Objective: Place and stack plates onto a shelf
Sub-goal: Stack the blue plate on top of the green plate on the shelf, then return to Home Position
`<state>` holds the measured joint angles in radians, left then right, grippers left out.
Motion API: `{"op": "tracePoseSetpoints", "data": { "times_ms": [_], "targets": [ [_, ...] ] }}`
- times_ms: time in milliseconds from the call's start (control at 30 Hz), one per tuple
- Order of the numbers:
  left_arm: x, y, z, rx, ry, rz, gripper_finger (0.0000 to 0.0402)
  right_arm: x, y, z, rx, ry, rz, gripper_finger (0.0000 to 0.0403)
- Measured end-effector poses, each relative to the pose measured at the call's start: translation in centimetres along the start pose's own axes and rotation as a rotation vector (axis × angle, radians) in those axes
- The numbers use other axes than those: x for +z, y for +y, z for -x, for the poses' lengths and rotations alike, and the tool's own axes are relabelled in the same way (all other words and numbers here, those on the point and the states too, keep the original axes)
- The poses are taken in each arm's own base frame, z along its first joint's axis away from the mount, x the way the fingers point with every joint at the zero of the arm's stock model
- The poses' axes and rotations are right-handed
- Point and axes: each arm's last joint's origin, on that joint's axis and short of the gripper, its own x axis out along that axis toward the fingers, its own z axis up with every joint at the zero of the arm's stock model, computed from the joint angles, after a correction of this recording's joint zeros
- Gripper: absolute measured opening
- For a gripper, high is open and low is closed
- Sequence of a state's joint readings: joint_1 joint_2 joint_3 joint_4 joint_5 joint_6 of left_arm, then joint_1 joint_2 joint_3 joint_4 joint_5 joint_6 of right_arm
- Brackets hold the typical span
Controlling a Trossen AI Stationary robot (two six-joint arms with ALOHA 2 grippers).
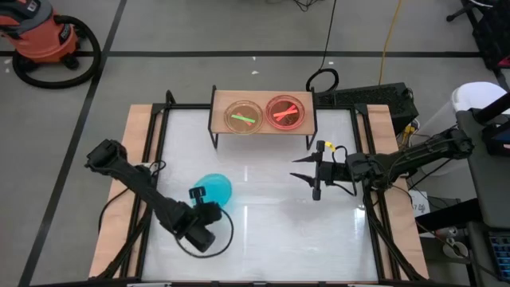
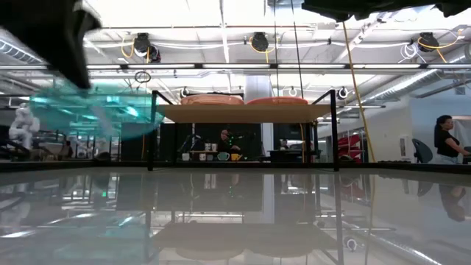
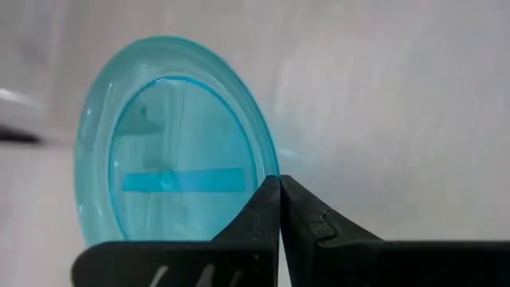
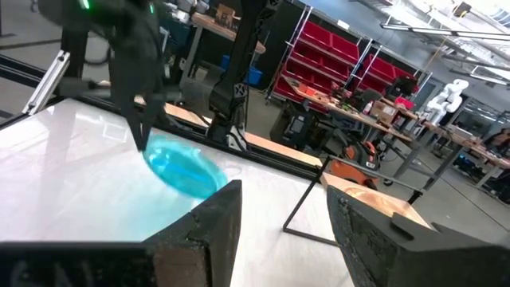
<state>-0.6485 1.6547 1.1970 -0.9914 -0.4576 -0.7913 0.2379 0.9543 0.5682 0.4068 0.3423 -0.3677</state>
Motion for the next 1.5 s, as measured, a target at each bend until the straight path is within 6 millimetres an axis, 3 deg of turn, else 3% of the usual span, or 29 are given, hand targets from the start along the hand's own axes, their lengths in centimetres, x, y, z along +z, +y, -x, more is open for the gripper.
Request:
{"op": "tracePoseSetpoints", "data": {
  "times_ms": [233,400,533,700,833,967,1133,1500],
  "targets": [
    [2.9,0.8,3.8,0.166,-0.176,-0.202,0.0001,0.0,0.0,0.0,0.000,0.000,0.001,0.0169],
    [5.8,3.6,4.2,0.358,-0.210,-0.345,0.0001,0.0,0.0,0.0,-0.001,0.000,0.003,0.0169],
    [9.0,7.4,2.9,0.417,-0.159,-0.392,0.0001,0.0,0.0,0.0,-0.001,0.000,0.002,0.0169],
    [12.4,14.1,-0.1,0.368,-0.076,-0.387,0.0001,0.0,0.0,0.0,0.000,0.001,-0.003,0.0169],
    [13.5,19.4,-1.8,0.322,-0.055,-0.293,0.0001,-0.1,0.1,0.0,0.005,0.014,-0.003,0.0169],
    [13.9,22.7,-2.7,0.221,-0.076,-0.201,0.0001,-0.3,0.1,0.0,0.009,0.025,0.001,0.0169],
    [14.0,24.0,-3.2,0.034,-0.123,-0.160,0.0029,-0.2,0.1,0.0,0.009,0.024,0.001,0.0169],
    [14.5,24.3,-3.1,0.134,-0.157,-0.141,0.0145,-0.2,0.1,0.0,0.009,0.024,-0.007,0.0169]
  ]
}}
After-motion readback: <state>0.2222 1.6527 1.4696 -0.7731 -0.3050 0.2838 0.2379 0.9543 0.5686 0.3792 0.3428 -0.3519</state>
